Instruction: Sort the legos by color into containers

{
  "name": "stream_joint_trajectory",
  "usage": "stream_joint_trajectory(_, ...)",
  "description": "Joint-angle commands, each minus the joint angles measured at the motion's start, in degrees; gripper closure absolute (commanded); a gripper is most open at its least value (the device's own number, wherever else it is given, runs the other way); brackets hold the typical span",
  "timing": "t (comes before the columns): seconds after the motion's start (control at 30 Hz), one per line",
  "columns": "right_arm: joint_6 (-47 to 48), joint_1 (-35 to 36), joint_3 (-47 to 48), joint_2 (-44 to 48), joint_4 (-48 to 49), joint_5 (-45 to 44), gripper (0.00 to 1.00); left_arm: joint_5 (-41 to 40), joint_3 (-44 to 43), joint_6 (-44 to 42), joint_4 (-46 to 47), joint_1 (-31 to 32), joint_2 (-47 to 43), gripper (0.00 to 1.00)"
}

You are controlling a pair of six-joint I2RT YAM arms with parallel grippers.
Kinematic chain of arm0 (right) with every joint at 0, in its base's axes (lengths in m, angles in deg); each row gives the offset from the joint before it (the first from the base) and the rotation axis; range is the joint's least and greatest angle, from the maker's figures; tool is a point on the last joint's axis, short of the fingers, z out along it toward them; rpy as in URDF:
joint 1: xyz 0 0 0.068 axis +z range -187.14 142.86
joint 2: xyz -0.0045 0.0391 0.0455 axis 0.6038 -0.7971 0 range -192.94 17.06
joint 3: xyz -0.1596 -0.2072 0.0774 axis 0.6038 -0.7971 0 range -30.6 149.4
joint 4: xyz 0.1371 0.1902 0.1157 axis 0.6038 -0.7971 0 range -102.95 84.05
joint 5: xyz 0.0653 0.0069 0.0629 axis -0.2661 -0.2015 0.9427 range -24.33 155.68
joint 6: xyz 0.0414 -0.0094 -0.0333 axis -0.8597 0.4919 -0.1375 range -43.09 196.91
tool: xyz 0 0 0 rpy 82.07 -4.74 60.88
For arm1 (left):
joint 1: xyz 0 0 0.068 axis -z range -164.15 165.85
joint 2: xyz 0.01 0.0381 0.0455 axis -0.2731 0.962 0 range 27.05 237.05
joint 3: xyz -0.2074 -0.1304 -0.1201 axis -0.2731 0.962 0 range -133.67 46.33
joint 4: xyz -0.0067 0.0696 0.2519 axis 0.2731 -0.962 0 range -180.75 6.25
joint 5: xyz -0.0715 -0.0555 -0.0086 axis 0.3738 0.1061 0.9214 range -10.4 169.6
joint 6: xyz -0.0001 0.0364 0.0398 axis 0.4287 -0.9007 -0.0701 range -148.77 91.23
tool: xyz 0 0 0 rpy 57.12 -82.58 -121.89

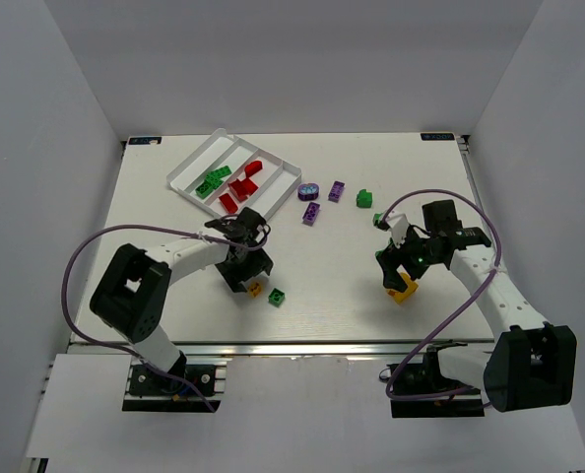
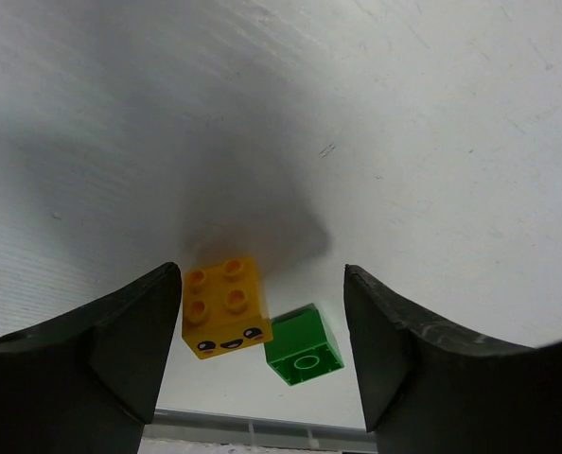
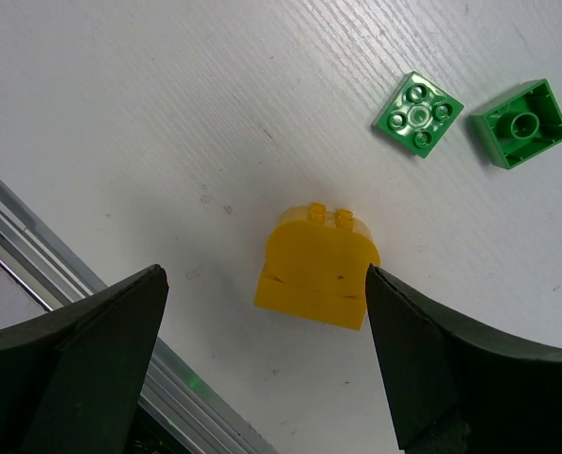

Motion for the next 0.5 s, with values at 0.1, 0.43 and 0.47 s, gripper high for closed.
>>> stream_joint_trajectory(0.1, -0.57, 0.06, -0.08, 0.36, 2.0, 1.75, 0.11, -1.35, -2.79, 0.08, -2.34, 0.6, 1.03, 0.27)
stream_joint_trajectory(0.43, -0.92, 0.06, 0.97, -1.93, 2.43, 2.46, 0.11, -1.53, -3.76, -0.71, -6.46, 2.1, 1.91, 0.24)
stream_joint_trajectory(0.47, -0.92, 0.06, 1.15, -2.1, 2.52, 2.46, 0.11, -1.53, -3.23, -0.54, -6.47, 2.18, 1.65, 0.24)
